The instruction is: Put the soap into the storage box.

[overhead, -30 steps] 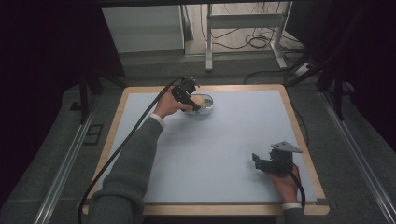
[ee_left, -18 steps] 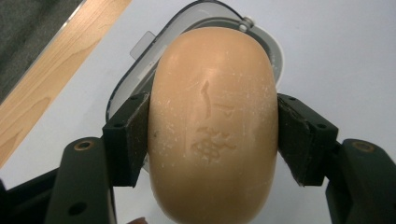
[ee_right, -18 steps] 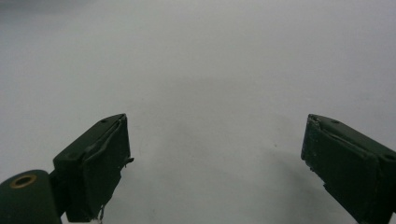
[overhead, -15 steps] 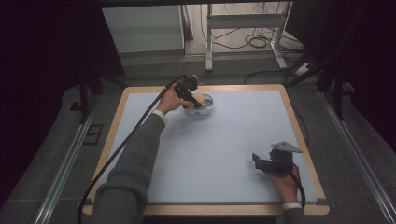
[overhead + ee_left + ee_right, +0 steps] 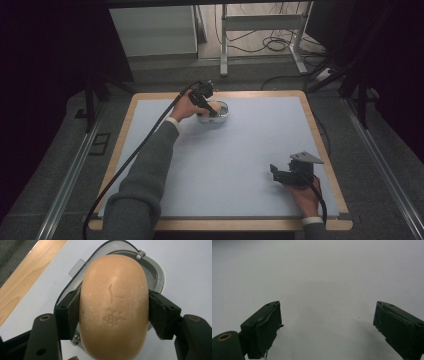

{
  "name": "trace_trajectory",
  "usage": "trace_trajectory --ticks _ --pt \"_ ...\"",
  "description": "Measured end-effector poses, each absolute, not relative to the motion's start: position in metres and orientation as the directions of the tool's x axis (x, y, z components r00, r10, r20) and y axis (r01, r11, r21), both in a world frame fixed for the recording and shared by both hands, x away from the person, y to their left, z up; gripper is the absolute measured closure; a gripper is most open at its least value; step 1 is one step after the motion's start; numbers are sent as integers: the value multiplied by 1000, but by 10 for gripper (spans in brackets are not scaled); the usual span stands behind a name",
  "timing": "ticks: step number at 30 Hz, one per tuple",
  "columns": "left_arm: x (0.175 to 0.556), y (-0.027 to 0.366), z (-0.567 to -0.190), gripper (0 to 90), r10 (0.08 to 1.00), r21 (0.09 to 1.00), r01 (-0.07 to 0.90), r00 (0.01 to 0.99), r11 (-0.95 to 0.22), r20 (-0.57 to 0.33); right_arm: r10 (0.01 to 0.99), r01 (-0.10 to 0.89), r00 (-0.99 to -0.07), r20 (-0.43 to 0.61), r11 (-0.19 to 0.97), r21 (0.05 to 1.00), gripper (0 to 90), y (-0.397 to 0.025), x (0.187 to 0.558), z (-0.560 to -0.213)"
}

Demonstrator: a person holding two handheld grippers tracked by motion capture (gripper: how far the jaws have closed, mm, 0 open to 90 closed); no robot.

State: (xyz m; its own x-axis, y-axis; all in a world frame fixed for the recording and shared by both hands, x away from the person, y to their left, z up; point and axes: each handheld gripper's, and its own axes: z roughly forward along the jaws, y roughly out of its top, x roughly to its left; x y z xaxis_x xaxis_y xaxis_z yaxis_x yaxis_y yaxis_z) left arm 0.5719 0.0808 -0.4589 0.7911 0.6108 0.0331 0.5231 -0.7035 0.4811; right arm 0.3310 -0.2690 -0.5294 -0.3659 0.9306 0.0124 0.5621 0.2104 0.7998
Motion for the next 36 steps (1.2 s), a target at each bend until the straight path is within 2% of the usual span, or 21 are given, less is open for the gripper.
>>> trace_trajectory --ticks 8,21,33,36 --pt "574 80 -465 317 597 478 515 802 -711 24 930 562 -366 12 211 800 79 -269 331 -529" --pt "554 88 -441 273 605 534 500 796 -682 27 930 561 -368 5 218 799 79 -269 331 -530" --pt "494 118 -434 235 654 611 511 756 -605 15 930 560 -367 11 211 801 79 -269 331 -529" --pt "467 132 -435 219 658 633 496 752 -594 28 930 562 -366 12 211 800 79 -269 331 -529"
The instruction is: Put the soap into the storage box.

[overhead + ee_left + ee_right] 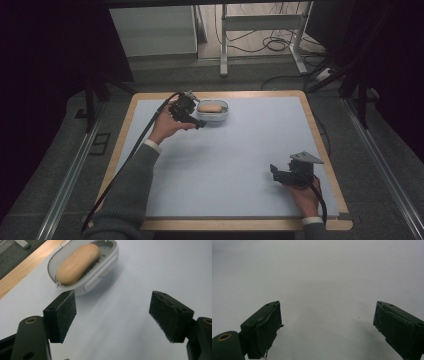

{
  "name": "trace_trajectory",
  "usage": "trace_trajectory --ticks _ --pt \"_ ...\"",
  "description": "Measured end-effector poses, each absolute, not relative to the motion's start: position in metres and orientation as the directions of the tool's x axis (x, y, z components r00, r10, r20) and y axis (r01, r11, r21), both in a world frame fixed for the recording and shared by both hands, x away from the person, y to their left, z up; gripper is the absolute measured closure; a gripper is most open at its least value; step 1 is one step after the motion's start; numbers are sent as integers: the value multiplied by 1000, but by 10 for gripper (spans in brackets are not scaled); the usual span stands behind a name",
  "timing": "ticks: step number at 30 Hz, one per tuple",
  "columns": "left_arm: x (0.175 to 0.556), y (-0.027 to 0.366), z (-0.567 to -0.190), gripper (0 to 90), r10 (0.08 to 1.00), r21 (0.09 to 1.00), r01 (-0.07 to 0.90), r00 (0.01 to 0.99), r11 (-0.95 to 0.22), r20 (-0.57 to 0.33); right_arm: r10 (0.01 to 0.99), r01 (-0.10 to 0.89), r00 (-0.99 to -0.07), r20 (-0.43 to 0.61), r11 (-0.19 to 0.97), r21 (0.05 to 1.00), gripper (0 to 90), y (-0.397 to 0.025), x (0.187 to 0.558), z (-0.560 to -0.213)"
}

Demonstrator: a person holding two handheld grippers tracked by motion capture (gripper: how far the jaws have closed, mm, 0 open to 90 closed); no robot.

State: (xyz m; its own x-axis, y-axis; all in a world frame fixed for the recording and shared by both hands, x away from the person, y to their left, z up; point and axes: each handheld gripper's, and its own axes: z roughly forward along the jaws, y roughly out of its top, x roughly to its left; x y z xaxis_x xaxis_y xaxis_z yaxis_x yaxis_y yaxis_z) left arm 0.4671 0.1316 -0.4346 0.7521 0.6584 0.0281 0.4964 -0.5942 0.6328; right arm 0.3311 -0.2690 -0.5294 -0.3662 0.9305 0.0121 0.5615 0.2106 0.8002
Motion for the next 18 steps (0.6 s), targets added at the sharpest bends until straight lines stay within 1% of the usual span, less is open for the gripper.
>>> trace_trajectory --ticks 1,2,7,14,15,18 --pt "467 132 -435 212 658 633 496 752 -594 28 930 561 -367 12 211 800 79 -269 331 -529" --pt "453 140 -436 211 661 655 486 750 -579 28 930 561 -367 12 211 801 79 -269 331 -529" --pt "423 161 -446 195 682 699 490 732 -521 -5 930 561 -366 11 212 800 79 -269 331 -529" --pt "385 185 -468 194 717 718 506 697 -477 -15 931 561 -366 10 212 800 79 -269 331 -529" --pt "385 185 -468 195 717 718 506 697 -477 -15 931 561 -366 10 212 800 79 -269 331 -529" --pt "366 198 -484 198 729 729 522 683 -442 -47 931 560 -365 8 213 801 79 -269 331 -529"
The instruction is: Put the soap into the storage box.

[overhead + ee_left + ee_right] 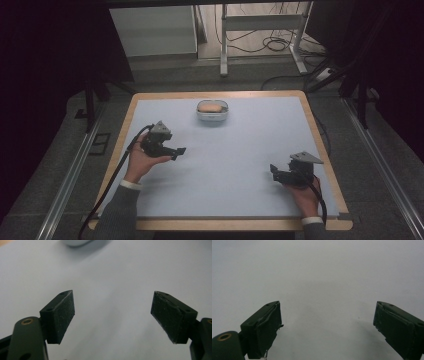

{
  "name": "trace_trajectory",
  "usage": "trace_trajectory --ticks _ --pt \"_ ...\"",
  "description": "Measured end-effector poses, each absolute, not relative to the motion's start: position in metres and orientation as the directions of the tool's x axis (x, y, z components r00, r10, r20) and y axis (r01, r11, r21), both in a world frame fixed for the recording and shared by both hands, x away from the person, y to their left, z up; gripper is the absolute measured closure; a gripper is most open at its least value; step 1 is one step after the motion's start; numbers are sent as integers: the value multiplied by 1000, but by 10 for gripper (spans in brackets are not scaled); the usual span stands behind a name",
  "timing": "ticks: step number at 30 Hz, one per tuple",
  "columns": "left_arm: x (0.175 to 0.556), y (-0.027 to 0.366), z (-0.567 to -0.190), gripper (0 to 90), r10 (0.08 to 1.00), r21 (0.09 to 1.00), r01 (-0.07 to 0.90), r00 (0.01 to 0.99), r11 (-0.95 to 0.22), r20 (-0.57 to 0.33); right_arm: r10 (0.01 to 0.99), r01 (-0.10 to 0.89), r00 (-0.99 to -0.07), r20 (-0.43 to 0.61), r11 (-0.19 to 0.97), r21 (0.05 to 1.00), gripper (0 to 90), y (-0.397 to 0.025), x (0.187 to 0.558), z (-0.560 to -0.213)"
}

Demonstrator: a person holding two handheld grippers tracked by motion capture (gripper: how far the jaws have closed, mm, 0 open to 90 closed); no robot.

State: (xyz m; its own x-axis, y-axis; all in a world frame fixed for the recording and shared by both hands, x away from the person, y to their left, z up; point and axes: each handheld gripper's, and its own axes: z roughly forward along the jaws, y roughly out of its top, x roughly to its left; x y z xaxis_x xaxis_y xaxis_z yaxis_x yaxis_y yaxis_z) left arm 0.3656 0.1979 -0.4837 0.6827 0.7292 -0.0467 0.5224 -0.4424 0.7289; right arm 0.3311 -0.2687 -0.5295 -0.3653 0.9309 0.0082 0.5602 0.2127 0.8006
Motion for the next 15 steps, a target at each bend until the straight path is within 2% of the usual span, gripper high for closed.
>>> trace_trajectory --ticks 8,15 --pt "339 211 -509 202 748 716 557 659 -421 -72 931 559 -365 9 212 802 79 -269 331 -529" --pt "334 216 -515 204 763 708 566 644 -422 -60 930 556 -368 6 215 803 79 -269 331 -529"
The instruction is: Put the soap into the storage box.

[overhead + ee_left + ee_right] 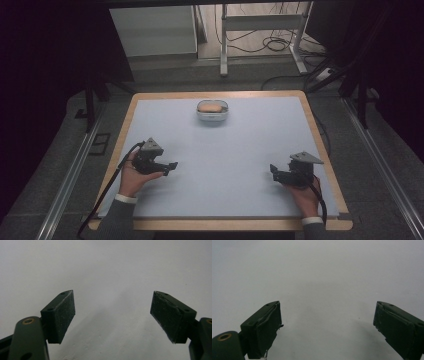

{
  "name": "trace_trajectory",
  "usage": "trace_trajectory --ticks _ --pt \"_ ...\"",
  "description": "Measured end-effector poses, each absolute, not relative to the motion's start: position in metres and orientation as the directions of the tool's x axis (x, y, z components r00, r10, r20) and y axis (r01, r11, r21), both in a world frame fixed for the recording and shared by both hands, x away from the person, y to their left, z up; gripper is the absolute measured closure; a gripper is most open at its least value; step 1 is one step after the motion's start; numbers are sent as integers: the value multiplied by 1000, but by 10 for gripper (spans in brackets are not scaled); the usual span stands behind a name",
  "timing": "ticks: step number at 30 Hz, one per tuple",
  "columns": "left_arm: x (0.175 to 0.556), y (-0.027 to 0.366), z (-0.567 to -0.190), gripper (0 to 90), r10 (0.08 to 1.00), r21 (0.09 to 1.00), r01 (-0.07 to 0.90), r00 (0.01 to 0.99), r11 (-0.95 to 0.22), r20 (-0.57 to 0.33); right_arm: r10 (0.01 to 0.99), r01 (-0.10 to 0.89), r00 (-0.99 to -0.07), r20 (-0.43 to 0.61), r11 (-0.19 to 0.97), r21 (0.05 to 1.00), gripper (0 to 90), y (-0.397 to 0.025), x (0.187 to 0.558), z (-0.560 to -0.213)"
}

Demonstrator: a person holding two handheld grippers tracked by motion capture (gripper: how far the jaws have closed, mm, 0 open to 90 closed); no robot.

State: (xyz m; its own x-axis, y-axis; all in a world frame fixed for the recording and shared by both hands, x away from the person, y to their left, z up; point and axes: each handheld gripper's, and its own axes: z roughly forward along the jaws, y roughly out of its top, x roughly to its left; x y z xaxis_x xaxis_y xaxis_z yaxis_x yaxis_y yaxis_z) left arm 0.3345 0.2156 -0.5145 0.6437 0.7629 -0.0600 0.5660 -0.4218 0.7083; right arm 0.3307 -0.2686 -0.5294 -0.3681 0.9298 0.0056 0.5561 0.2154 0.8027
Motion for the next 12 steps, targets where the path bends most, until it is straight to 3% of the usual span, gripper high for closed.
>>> trace_trajectory --ticks 12 --pt "334 215 -515 197 769 709 575 635 -407 -74 925 537 -380 9 213 816 79 -269 329 -528"
